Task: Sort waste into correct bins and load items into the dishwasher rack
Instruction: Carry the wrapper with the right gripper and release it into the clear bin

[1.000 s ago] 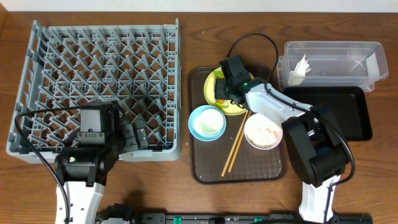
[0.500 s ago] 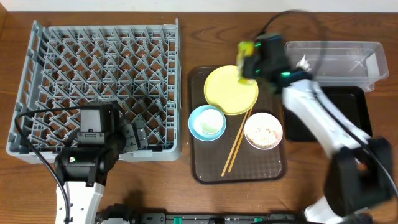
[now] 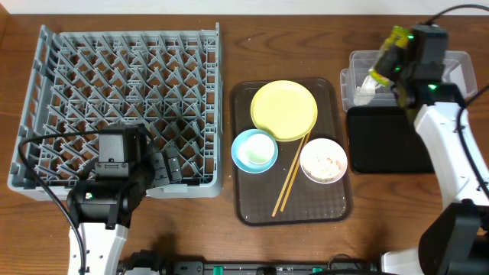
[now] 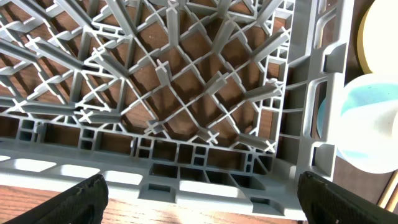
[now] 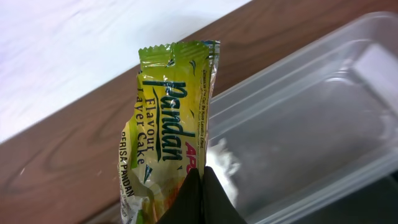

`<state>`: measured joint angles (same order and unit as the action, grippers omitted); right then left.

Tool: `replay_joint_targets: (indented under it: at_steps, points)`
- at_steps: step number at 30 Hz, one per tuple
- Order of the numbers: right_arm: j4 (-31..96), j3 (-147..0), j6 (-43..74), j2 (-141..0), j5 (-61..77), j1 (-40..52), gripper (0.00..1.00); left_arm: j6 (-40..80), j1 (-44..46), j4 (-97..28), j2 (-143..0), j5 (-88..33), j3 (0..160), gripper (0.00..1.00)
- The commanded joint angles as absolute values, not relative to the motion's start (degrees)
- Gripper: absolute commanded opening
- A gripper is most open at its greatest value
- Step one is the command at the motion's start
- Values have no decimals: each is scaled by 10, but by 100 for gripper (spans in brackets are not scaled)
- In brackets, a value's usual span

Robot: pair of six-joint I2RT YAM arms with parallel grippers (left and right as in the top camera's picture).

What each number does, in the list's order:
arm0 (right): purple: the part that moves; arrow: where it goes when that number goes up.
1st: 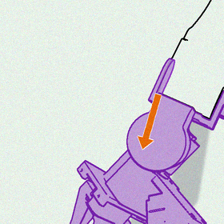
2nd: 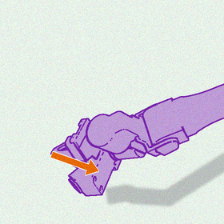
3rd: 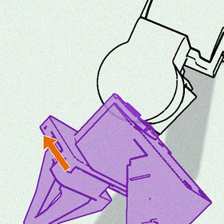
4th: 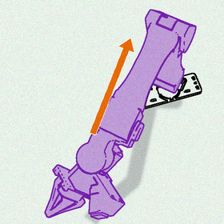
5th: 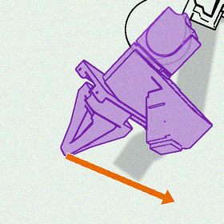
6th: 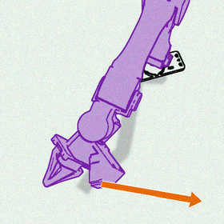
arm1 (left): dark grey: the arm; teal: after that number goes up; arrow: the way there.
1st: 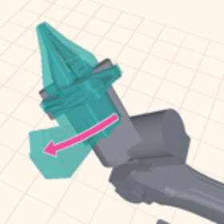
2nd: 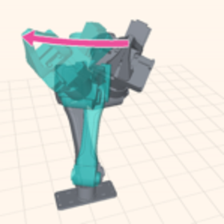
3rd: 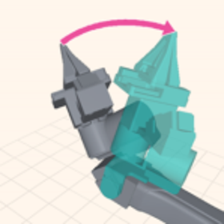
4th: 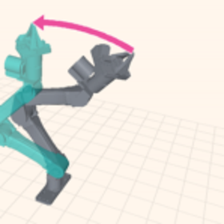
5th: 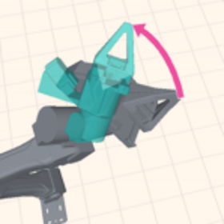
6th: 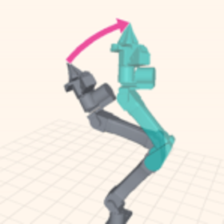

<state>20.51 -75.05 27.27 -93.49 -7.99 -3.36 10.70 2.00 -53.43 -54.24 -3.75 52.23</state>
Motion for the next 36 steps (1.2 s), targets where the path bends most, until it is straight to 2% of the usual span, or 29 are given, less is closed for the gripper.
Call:
replay_joint_targets:
  at_steps: [1, 11, 13, 15, 18, 20, 24, 29, 33, 36]
  points:
    - [206, -752, 305, -939, -101, -54, 1, 112, 21, -535, -542, -39, 537, 98]
    - [204, -752, 347, -973, -114, -69, 1, 112, 21, -535, -542, -39, 537, 98]
    - [203, -752, 357, -983, -119, -70, 4, 112, 21, -535, -542, -39, 537, 98]
    - [200, -752, 362, -994, -118, -69, 13, 112, 21, -535, -542, -39, 537, 98]
    - [200, -752, 362, -1004, -108, -69, 43, 112, 21, -535, -542, -39, 537, 98]
    - [200, -752, 362, -1004, -97, -69, 49, 112, 21, -535, -542, -39, 537, 98]
    - [199, -752, 329, -988, -55, -69, 50, 112, 21, -535, -542, -39, 537, 98]
    - [215, -752, 219, -945, 93, -65, 50, 112, 21, -535, -542, -39, 537, 98]
    - [283, -752, 146, -912, 204, -48, 50, 112, 21, -535, -542, -39, 537, 98]
    - [357, -752, 114, -900, 225, -22, 50, 112, 21, -535, -542, -39, 537, 98]
